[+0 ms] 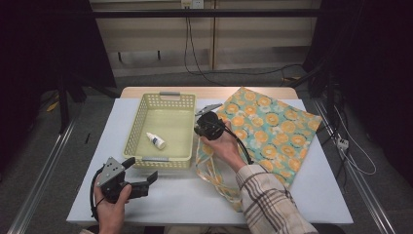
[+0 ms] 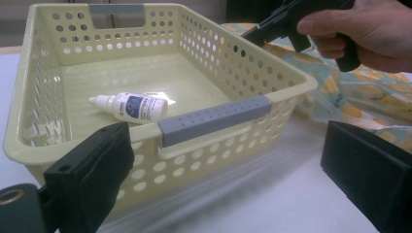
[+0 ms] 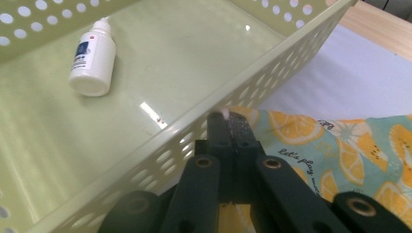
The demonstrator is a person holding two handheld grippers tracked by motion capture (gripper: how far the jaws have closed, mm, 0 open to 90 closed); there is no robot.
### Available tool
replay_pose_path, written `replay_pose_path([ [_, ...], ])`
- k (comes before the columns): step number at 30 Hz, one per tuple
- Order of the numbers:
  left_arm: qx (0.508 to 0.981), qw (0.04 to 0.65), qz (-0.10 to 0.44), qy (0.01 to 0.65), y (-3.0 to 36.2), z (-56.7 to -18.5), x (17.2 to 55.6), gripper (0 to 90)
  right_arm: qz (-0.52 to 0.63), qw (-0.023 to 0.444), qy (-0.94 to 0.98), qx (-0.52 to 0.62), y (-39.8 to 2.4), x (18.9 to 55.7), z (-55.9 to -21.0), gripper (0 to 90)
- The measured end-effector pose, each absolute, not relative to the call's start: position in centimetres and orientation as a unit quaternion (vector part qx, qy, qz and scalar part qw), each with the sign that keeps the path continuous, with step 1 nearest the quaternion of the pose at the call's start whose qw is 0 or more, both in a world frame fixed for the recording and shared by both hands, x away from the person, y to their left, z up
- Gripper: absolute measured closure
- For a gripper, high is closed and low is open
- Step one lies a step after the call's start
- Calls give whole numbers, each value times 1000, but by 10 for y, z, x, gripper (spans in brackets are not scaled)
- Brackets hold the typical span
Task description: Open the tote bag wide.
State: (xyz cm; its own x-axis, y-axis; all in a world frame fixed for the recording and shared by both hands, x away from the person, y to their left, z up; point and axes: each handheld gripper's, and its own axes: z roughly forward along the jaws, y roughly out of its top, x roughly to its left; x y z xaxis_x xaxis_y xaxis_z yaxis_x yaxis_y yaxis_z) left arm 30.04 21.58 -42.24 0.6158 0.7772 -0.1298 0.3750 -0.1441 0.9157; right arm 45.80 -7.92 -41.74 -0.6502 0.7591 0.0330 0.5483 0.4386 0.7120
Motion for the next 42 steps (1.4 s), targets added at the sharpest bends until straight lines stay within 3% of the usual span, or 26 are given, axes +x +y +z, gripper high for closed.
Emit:
replay_pose_path([
  [3, 731, 523, 193, 393, 216, -422, 300, 45, 357, 142, 838, 387, -80, 460, -424, 868],
  [4, 733, 521, 193, 393, 216, -422, 300, 44, 350, 136, 841, 389, -81, 460, -426, 739],
  [5, 733, 520, 193, 393, 216, -422, 300, 44, 350, 136, 841, 389, -81, 460, -426, 739],
  [8, 734, 519, 193, 393, 216, -423, 300, 44, 354, 128, 841, 388, -87, 457, -422, 581],
  [15, 736, 516, 195, 392, 216, -423, 300, 44, 364, 121, 842, 380, -108, 438, -406, 410],
  [22, 736, 515, 196, 393, 216, -423, 300, 44, 358, 125, 843, 381, -144, 412, -399, 364],
  [32, 736, 515, 195, 395, 215, -423, 300, 44, 348, 114, 865, 342, -168, 342, -407, 414],
  [42, 739, 511, 196, 394, 214, -424, 301, 44, 325, 152, 851, 383, -205, 350, -422, 412],
])
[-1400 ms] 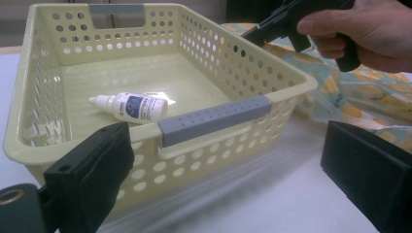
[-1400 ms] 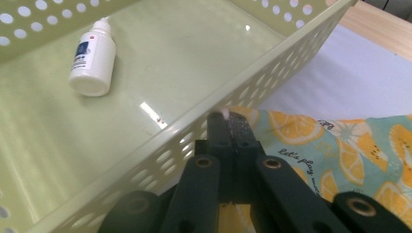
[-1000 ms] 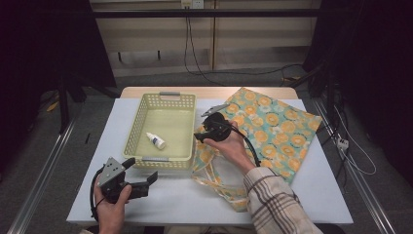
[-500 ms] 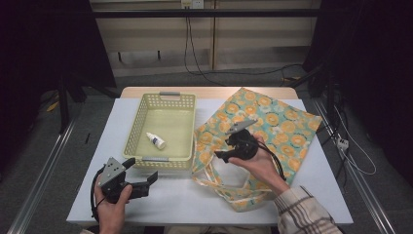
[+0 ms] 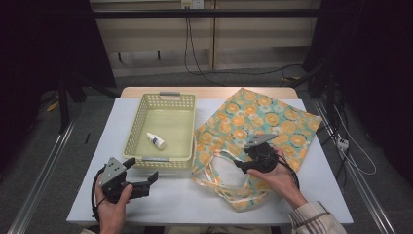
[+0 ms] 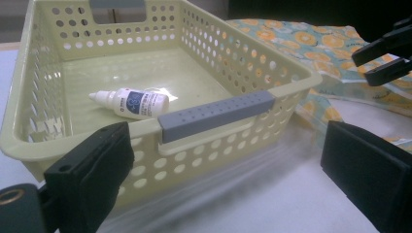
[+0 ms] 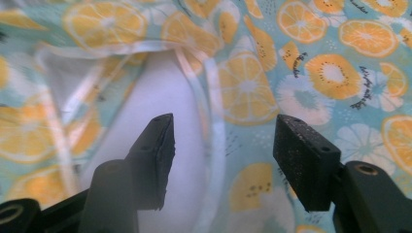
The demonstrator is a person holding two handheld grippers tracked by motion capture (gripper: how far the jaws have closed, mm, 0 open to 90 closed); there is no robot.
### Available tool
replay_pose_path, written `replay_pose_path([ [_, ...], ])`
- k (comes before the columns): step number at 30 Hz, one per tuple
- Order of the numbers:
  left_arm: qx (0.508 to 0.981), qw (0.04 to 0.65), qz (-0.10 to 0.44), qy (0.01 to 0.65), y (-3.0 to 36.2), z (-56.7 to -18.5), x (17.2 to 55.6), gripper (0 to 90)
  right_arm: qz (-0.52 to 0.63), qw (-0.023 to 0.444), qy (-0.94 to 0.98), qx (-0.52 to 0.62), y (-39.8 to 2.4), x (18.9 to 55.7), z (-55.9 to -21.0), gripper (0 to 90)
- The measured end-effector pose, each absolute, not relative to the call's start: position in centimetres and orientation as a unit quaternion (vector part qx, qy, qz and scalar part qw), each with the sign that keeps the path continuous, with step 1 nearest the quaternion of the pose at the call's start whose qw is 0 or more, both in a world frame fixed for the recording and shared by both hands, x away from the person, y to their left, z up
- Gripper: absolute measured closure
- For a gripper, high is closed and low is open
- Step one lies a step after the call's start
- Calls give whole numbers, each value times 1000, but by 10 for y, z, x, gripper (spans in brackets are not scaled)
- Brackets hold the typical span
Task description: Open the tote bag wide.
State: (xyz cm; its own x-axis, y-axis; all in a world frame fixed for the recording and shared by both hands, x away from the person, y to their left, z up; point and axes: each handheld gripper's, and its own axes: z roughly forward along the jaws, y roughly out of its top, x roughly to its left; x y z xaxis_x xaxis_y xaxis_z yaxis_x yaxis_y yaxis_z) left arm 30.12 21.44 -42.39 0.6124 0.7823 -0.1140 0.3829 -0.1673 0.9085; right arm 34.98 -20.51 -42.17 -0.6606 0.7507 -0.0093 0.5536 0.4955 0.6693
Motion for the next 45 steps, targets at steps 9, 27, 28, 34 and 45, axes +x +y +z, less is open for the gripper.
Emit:
replay_pose_path([
  [9, 735, 514, 193, 396, 215, -424, 300, 45, 280, 143, 871, 378, -197, 365, -443, 497],
  [27, 737, 514, 193, 395, 216, -424, 300, 44, 302, 91, 863, 395, -205, 366, -444, 829],
  [28, 736, 514, 193, 396, 216, -424, 300, 45, 304, 91, 862, 395, -206, 366, -442, 848],
  [34, 738, 512, 194, 394, 216, -424, 300, 45, 299, 108, 860, 399, -208, 364, -440, 900],
  [45, 737, 514, 193, 395, 216, -424, 299, 44, 275, 123, 870, 391, -204, 366, -449, 900],
])
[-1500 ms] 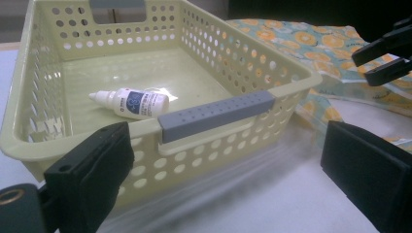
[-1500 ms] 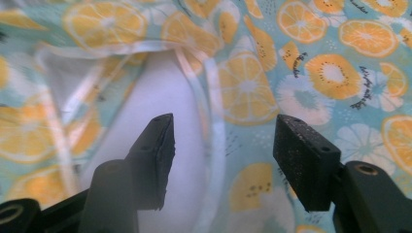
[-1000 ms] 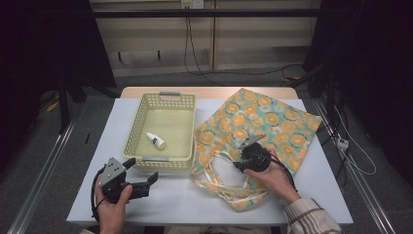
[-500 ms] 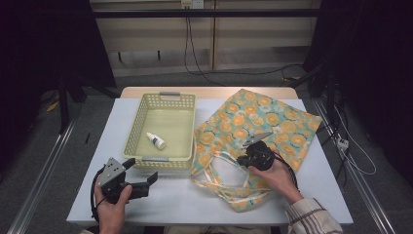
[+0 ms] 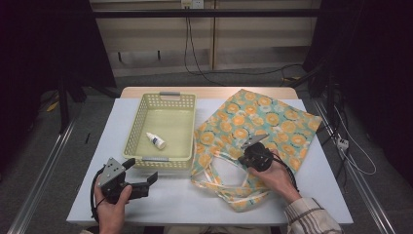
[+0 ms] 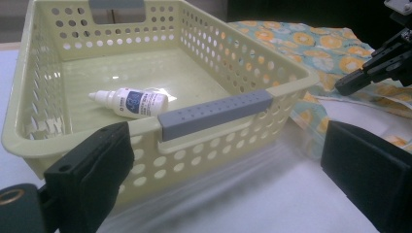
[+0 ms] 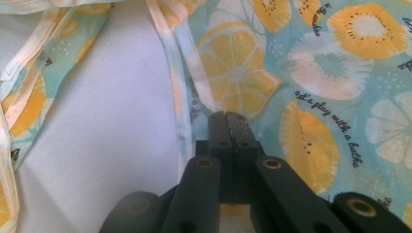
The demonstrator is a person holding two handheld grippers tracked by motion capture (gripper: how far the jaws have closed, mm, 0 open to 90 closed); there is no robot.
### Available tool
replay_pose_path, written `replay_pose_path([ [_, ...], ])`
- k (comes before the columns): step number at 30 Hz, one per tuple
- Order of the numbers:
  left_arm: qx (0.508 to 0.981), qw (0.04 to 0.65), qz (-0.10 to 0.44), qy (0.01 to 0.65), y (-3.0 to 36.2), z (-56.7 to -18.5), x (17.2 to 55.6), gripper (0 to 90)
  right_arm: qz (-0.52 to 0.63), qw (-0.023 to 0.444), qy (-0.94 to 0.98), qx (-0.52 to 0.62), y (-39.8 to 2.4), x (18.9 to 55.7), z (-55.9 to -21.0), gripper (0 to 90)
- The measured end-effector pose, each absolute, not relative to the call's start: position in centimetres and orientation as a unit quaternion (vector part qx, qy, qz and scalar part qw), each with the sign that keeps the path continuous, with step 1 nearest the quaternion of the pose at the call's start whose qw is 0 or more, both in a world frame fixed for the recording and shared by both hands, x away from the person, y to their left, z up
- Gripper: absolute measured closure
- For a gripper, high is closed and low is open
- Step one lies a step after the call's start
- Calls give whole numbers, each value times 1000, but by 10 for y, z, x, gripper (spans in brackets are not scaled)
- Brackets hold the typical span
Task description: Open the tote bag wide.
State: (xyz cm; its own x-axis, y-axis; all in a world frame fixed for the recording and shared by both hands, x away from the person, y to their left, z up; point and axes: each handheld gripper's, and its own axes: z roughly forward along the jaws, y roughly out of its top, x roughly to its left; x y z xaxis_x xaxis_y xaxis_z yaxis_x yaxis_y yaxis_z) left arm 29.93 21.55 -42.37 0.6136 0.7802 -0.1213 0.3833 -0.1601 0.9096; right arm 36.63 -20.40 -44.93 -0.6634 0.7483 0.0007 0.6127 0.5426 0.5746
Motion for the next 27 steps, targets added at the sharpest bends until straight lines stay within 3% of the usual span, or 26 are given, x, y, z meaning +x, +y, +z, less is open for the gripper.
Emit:
replay_pose_path([
  [9, 738, 512, 194, 394, 215, -424, 300, 44, 322, 115, 848, 405, -212, 364, -430, 900],
  [27, 737, 514, 195, 394, 215, -423, 300, 44, 416, 161, 796, 409, -238, 378, -357, 900],
])
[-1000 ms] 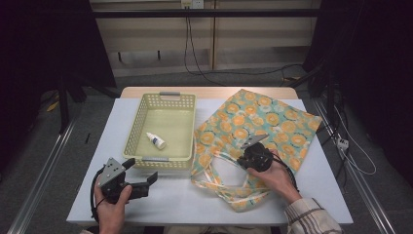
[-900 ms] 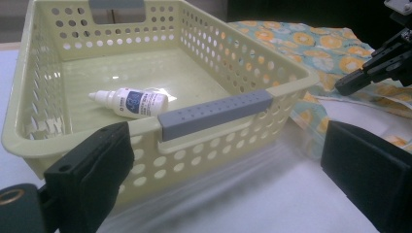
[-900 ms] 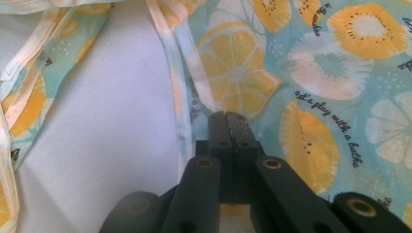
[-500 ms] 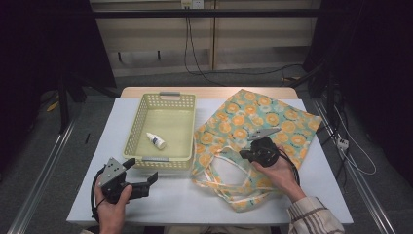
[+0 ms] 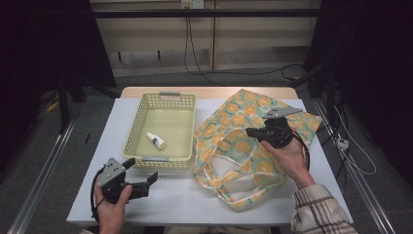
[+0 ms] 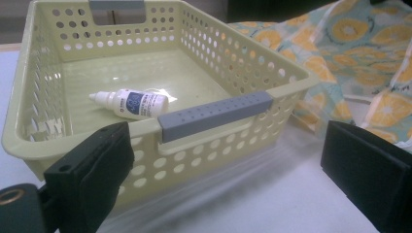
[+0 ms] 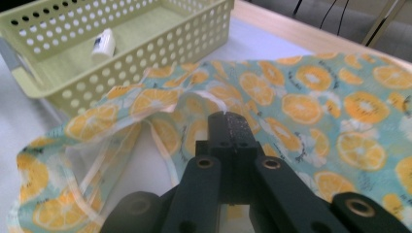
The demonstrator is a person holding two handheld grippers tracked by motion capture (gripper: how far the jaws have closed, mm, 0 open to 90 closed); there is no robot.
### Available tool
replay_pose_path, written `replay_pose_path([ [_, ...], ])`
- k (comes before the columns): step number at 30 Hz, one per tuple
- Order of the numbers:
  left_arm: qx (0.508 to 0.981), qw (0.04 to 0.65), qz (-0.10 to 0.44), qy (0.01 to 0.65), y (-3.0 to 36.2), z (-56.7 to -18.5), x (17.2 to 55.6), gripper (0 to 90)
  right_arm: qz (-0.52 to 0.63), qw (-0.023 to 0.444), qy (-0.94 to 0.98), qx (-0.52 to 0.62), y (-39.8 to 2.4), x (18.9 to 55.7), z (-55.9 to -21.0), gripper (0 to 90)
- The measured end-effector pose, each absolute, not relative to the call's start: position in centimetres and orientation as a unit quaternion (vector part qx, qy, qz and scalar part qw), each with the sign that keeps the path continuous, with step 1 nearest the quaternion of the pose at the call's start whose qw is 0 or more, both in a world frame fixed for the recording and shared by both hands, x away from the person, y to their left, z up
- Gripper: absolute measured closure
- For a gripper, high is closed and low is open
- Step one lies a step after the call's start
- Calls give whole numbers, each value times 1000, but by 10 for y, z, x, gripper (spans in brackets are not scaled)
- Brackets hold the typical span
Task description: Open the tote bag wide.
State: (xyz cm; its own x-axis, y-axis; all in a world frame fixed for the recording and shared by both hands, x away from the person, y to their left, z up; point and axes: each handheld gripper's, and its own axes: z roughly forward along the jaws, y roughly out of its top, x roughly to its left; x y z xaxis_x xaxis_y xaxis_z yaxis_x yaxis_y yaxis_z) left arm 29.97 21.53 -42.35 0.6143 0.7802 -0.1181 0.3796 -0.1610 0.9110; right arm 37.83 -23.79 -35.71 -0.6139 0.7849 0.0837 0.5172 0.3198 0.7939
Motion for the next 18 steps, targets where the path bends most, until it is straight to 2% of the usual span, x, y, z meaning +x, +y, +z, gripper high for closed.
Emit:
replay_pose_path([
  [9, 735, 516, 195, 394, 216, -423, 300, 45, 444, 180, 775, 413, -245, 392, -326, 900],
  [18, 737, 514, 194, 394, 215, -423, 300, 44, 465, 192, 753, 425, -256, 402, -314, 900],
])
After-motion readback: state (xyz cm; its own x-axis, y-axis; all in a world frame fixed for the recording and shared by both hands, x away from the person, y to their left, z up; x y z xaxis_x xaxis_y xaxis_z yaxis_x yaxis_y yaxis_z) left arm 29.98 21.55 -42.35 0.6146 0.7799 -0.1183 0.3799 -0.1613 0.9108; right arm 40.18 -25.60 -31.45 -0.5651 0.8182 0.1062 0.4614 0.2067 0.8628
